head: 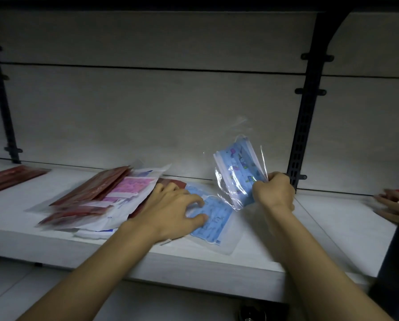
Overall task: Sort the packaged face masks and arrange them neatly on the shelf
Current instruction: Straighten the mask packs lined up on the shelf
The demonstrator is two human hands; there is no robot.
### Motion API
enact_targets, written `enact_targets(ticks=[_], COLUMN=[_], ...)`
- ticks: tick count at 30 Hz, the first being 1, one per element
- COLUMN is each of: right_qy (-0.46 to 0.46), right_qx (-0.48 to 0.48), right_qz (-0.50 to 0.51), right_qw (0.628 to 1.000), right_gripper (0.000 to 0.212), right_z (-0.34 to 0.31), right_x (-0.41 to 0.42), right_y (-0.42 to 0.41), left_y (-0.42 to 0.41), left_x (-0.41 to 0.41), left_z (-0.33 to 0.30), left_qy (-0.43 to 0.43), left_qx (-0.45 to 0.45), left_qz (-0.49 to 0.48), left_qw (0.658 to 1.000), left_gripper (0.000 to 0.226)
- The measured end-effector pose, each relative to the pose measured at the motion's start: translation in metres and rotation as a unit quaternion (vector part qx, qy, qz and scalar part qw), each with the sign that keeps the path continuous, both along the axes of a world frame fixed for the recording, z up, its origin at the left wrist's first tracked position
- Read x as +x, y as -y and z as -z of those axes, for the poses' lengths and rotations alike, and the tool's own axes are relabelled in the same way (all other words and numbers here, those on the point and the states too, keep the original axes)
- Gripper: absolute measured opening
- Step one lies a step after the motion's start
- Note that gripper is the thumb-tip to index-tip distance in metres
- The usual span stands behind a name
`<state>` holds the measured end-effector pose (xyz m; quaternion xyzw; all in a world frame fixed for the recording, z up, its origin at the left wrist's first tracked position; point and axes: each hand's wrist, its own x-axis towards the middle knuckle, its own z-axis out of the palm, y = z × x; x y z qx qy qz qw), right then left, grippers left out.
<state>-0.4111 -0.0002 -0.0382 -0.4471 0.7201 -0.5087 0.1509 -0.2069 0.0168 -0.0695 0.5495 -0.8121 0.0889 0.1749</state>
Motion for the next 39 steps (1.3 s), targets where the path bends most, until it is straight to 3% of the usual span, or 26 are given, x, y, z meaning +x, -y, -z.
enact_targets(ticks=[7, 9, 13, 17, 21, 27, 29, 32, 35, 39], right_qy=[0.013, 0.016, 0.025, 0.019, 0.0, -0.023, -0.028, -0.022, 0.013, 0.089], right_qx=[-0.012, -0.015, -0.017, -0.017, -0.024, -0.087, -0.107, -0.121, -0.134, -0.166], right_qz=[0.003, 0.001, -0.016, -0.035, -0.035, -0.041, -0.048, -0.047, -0.046, -0.068], right_qw=[1.0, 1.0, 0.999, 0.999, 0.999, 0.995, 0.993, 0.991, 0.99, 0.98], right_gripper=[0.021, 0.022, 0.015, 0.012, 0.005, 0.006, 0.003, 0.027, 0.027, 0.016], right_z=[-0.001, -0.001, 0.001, 0.003, 0.006, 0.002, -0.001, -0.007, -0.014, -0.025], right_x=[0.0, 0.0, -0.001, 0.001, 0.002, 0.005, 0.004, -0.004, -0.015, -0.025], right_y=[0.0, 0.001, 0.002, 0.003, 0.004, -0.006, -0.01, -0.017, -0.027, -0.042], left_y=[0.001, 0.0, 0.001, 0.005, 0.004, 0.002, 0.001, -0.006, -0.011, -0.019], left_x=[0.001, 0.001, 0.001, 0.003, 0.002, 0.0, 0.001, -0.001, -0.004, -0.014], left_z=[0.0, -0.003, -0.002, -0.001, 0.0, -0.003, -0.005, -0.014, -0.025, -0.033], left_qy=[-0.082, -0.1, -0.143, -0.117, -0.125, -0.17, -0.184, -0.189, -0.244, -0.369], left_qx=[-0.06, -0.075, -0.061, -0.081, -0.112, -0.122, -0.142, -0.141, -0.12, -0.086], left_qz=[0.01, 0.018, 0.011, -0.007, 0.018, 0.041, 0.039, 0.039, 0.026, -0.006], left_qw=[0.995, 0.992, 0.988, 0.99, 0.986, 0.977, 0.972, 0.971, 0.962, 0.925], left_gripper=[0.031, 0.033, 0.058, 0.022, 0.019, 0.035, 0.026, 0.012, 0.011, 0.017])
